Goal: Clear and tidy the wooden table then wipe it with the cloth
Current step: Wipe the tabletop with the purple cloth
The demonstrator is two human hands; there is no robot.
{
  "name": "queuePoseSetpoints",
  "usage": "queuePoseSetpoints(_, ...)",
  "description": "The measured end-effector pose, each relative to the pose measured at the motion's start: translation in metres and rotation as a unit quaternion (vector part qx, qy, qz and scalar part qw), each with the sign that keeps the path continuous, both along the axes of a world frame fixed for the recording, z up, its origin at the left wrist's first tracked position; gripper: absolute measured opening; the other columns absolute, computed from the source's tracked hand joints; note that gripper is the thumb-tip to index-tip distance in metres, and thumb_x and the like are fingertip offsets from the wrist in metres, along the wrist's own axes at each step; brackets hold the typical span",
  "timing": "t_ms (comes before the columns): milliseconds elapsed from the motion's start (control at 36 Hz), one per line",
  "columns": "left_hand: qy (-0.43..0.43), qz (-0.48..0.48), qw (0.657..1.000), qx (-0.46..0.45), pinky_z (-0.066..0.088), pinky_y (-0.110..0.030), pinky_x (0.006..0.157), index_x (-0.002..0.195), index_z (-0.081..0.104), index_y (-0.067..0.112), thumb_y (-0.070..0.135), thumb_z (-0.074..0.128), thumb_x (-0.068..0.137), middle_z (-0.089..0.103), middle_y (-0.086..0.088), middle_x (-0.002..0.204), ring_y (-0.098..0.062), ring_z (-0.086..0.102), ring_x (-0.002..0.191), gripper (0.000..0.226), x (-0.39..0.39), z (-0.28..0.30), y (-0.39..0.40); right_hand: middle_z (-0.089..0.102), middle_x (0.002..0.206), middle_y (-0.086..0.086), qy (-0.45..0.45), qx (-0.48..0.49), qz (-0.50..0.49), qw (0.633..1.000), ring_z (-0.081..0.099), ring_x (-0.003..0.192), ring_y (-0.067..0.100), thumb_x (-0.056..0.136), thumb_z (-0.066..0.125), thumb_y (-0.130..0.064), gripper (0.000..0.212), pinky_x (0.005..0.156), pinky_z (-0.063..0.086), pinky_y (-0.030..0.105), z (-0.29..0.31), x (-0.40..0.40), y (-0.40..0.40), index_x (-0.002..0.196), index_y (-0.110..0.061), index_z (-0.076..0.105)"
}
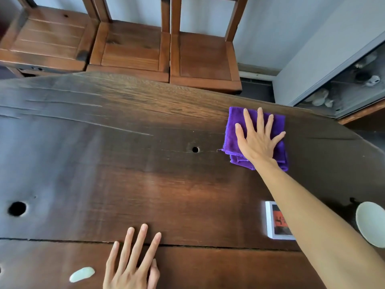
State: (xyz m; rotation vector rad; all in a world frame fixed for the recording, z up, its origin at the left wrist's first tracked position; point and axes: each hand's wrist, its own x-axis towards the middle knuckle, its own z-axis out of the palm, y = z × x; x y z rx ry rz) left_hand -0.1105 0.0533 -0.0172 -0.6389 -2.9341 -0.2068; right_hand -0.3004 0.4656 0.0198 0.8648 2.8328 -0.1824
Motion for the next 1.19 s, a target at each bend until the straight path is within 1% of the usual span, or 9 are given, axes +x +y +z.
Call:
queuePoseSetpoints(111, 0.006, 0.0, 1.0, -0.007, 0.039, -0.049, 0.109, 0.14, 0.061, 0.032, 0.026, 0.044, 0.083, 0.054, -0.005, 0.151, -0.024, 0.044, 0.143, 0.06, -0.002, 0.0, -0.002, -0.012, 0.17, -0.004, 0.01, -0.004, 0.007, 1.0, -0.015, 0.155, 0.035, 0.095, 0.007, -0.074, 0.067, 0.108, -0.004, 0.082, -0.005, -0.005, -0.017, 0.156, -0.05, -0.006)
queuePoseSetpoints(194, 0.004, 0.0, 1.0, -0.013, 0.037, -0.048, 0.112, 0.145, 0.056, 0.033, 0.027, 0.044, 0.084, 0.051, -0.004, 0.154, -0.024, 0.042, 0.145, 0.062, 0.0, 0.001, -0.002, -0.012, 0.17, -0.004, 0.017, -0.005, 0.03, 0.999, -0.015, 0.154, 0.036, 0.095, 0.008, -0.074, 0.067, 0.108, -0.003, 0.083, -0.007, -0.002, -0.036, 0.156, -0.05, -0.006)
queuePoseSetpoints(306, 0.005, 0.001, 1.0, -0.012, 0.04, -0.049, 0.109, 0.14, 0.061, 0.031, 0.027, 0.043, 0.085, 0.052, -0.004, 0.154, -0.024, 0.043, 0.144, 0.058, 0.0, 0.002, -0.001, -0.013, 0.17, -0.005, 0.024, -0.012, 0.045, 0.999, -0.016, 0.154, 0.035, 0.096, 0.007, -0.073, 0.065, 0.108, -0.003, 0.083, -0.009, 0.005, -0.055, 0.156, -0.05, -0.005)
queuePoseSetpoints(444, -0.005, 0.008, 1.0, -0.003, 0.041, -0.05, 0.11, 0.142, 0.058, 0.032, 0.026, 0.041, 0.09, 0.049, -0.003, 0.156, -0.023, 0.041, 0.146, 0.056, 0.001, 0.006, -0.001, -0.011, 0.17, -0.006, 0.033, -0.016, 0.062, 0.997, -0.014, 0.155, 0.035, 0.097, 0.009, -0.073, 0.064, 0.107, -0.003, 0.083, -0.011, 0.023, -0.078, 0.157, -0.051, 0.0)
queuePoseSetpoints(583, -0.064, 0.005, 0.998, -0.01, 0.03, -0.05, 0.121, 0.15, 0.048, 0.033, 0.031, 0.041, 0.092, 0.038, 0.0, 0.164, -0.022, 0.029, 0.153, 0.059, 0.004, 0.01, -0.005, -0.007, 0.17, -0.007, 0.036, -0.017, 0.068, 0.997, -0.01, 0.156, 0.032, 0.097, 0.012, -0.072, 0.063, 0.109, -0.001, 0.082, -0.014, 0.052, -0.099, 0.157, -0.051, 0.006)
queuePoseSetpoints(694, -0.104, 0.003, 0.994, -0.02, 0.024, -0.05, 0.123, 0.154, 0.043, 0.034, 0.032, 0.039, 0.092, 0.032, 0.002, 0.167, -0.022, 0.023, 0.156, 0.062, 0.005, 0.01, -0.007, -0.004, 0.171, -0.006, 0.047, -0.013, 0.078, 0.996, -0.008, 0.156, 0.032, 0.098, 0.013, -0.071, 0.063, 0.11, 0.002, 0.08, -0.017, 0.091, -0.119, 0.157, -0.05, 0.009)
queuePoseSetpoints(944, -0.114, -0.012, 0.993, -0.026, 0.021, -0.05, 0.124, 0.157, 0.036, 0.035, 0.036, 0.033, 0.096, 0.029, 0.001, 0.167, -0.023, 0.021, 0.156, 0.061, 0.004, 0.009, -0.009, 0.002, 0.171, -0.004, 0.042, -0.01, 0.063, 0.997, -0.001, 0.157, 0.031, 0.098, 0.018, -0.07, 0.063, 0.113, 0.006, 0.077, -0.018, 0.195, -0.17, 0.157, -0.049, 0.011)
queuePoseSetpoints(1056, -0.114, -0.016, 0.993, -0.022, 0.018, -0.049, 0.125, 0.159, 0.032, 0.037, 0.038, 0.03, 0.098, 0.026, 0.003, 0.168, -0.022, 0.019, 0.157, 0.061, 0.004, 0.008, -0.01, 0.002, 0.171, -0.003, 0.016, -0.01, 0.063, 0.998, -0.001, 0.157, 0.032, 0.098, 0.017, -0.071, 0.065, 0.113, 0.007, 0.076, -0.016, 0.255, -0.198, 0.158, -0.047, 0.008)
queuePoseSetpoints(1194, -0.117, -0.02, 0.993, -0.016, 0.014, -0.047, 0.126, 0.16, 0.028, 0.039, 0.04, 0.026, 0.1, 0.023, 0.003, 0.17, -0.022, 0.016, 0.158, 0.06, 0.005, 0.007, -0.011, 0.005, 0.171, -0.001, -0.015, -0.018, 0.056, 0.998, 0.001, 0.156, 0.033, 0.098, 0.021, -0.072, 0.066, 0.113, 0.007, 0.076, -0.011, 0.338, -0.239, 0.158, -0.046, 0.012)
